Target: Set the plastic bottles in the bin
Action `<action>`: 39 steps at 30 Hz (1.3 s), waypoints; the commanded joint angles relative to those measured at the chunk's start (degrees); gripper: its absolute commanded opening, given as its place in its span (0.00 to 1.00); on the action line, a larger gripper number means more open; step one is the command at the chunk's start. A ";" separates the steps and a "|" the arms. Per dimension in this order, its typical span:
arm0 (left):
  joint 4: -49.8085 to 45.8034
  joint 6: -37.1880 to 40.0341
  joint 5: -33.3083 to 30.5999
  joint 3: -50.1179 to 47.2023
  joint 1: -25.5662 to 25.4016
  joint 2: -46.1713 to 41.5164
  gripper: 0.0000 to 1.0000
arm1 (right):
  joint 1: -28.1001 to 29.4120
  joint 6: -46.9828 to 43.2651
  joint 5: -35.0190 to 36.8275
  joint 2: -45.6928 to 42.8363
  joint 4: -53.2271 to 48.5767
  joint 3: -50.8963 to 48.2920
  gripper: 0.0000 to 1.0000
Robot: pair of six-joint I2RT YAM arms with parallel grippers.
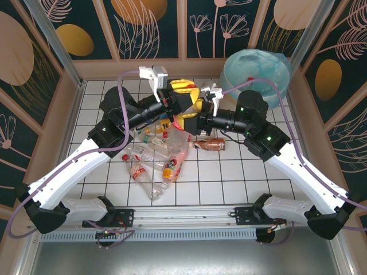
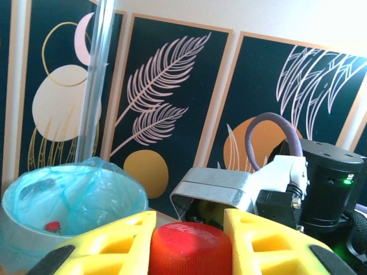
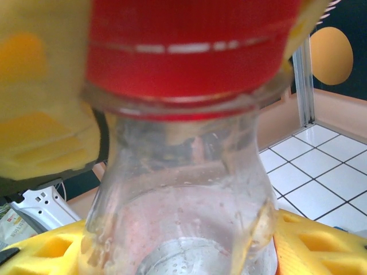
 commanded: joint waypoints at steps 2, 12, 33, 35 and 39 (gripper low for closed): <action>4.69 -1.62 -5.72 -0.25 -0.54 -3.79 0.49 | -2.58 0.40 5.09 0.43 -2.23 3.66 0.53; 2.39 -3.88 -26.59 -6.07 -0.48 -11.69 0.72 | -14.78 -12.49 24.04 8.55 -18.76 27.12 0.53; -9.70 -7.25 -31.69 -21.52 -0.53 -16.00 0.69 | -42.04 -16.51 33.64 18.98 4.14 11.15 0.52; -9.43 -7.59 -31.94 -22.48 -0.52 -16.26 0.69 | -42.71 -16.19 33.11 19.18 5.25 8.82 0.53; -9.32 -8.18 -32.80 -23.71 -0.56 -16.56 0.69 | -43.87 -15.28 32.49 19.85 7.10 5.72 0.58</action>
